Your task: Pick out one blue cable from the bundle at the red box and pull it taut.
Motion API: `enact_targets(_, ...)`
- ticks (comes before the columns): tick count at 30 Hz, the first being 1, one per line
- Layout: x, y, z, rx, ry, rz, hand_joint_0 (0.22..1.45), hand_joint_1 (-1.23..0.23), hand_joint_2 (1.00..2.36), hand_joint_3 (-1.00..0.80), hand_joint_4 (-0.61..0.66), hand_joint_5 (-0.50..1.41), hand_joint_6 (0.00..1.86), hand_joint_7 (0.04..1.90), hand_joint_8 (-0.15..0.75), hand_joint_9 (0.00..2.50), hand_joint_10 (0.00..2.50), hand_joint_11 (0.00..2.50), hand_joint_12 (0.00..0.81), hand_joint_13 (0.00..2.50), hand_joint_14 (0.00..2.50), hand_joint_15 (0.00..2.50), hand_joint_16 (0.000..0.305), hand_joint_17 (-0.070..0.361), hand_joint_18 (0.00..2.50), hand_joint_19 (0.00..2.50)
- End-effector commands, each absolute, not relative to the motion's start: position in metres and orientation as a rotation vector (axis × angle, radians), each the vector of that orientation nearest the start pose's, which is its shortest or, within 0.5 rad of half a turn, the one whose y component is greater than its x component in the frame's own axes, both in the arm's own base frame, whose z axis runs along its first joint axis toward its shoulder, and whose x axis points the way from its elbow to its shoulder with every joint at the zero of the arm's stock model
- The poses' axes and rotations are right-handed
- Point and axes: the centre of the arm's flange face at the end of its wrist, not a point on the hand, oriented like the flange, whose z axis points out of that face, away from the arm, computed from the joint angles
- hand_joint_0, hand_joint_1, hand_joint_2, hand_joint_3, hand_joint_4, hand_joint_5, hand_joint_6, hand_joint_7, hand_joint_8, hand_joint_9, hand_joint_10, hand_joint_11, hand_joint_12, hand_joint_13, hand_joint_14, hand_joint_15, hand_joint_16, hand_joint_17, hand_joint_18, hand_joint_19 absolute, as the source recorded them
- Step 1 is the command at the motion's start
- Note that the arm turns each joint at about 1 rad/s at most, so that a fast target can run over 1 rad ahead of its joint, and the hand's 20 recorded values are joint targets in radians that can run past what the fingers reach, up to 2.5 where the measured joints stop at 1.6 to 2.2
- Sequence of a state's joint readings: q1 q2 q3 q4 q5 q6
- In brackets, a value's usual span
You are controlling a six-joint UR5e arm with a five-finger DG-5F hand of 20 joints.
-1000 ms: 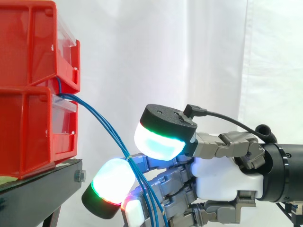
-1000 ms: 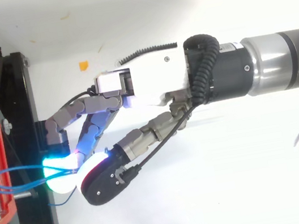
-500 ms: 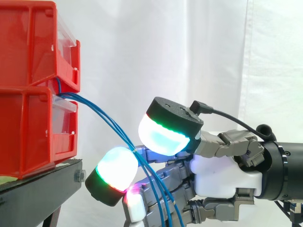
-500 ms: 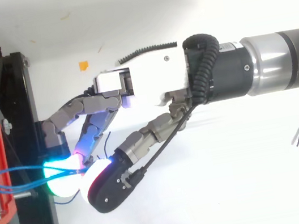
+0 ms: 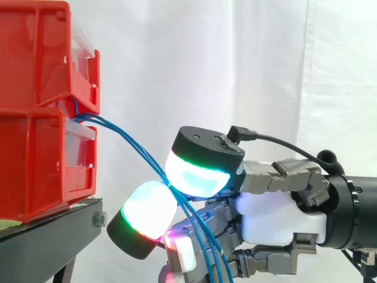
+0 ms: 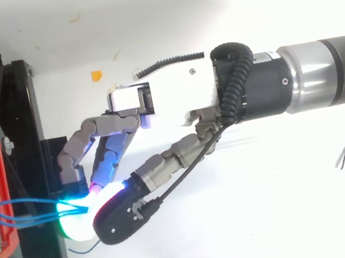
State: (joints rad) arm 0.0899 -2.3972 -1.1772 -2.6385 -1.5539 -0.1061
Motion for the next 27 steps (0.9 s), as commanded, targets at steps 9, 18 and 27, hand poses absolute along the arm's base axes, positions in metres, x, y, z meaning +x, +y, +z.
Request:
enact_targets(9, 0.784, -0.067, 0.193, 1.044, 1.256, 1.22, 0.58, -0.56, 1.02, -0.14, 0.14, -0.15, 0.93, 0.74, 0.284, 1.0, 0.03, 0.74, 0.339, 0.91, 0.02, 0.6, 0.049, 0.11, 0.64, 0.63)
enact_targets(18, 0.783, -0.072, 0.197, 1.065, 1.269, 1.251, 0.58, -0.56, 1.02, -0.23, 0.14, -0.15, 0.93, 0.75, 0.275, 1.01, 0.03, 0.75, 0.331, 0.91, 0.02, 0.61, 0.047, 0.105, 0.63, 0.65)
enact_targets(27, 0.781, -0.096, 0.208, 1.099, 1.32, 1.281, 0.58, -0.56, 1.02, -0.23, 0.14, -0.15, 0.93, 0.78, 0.277, 1.03, 0.03, 0.75, 0.332, 0.92, 0.02, 0.61, 0.046, 0.104, 0.63, 0.64)
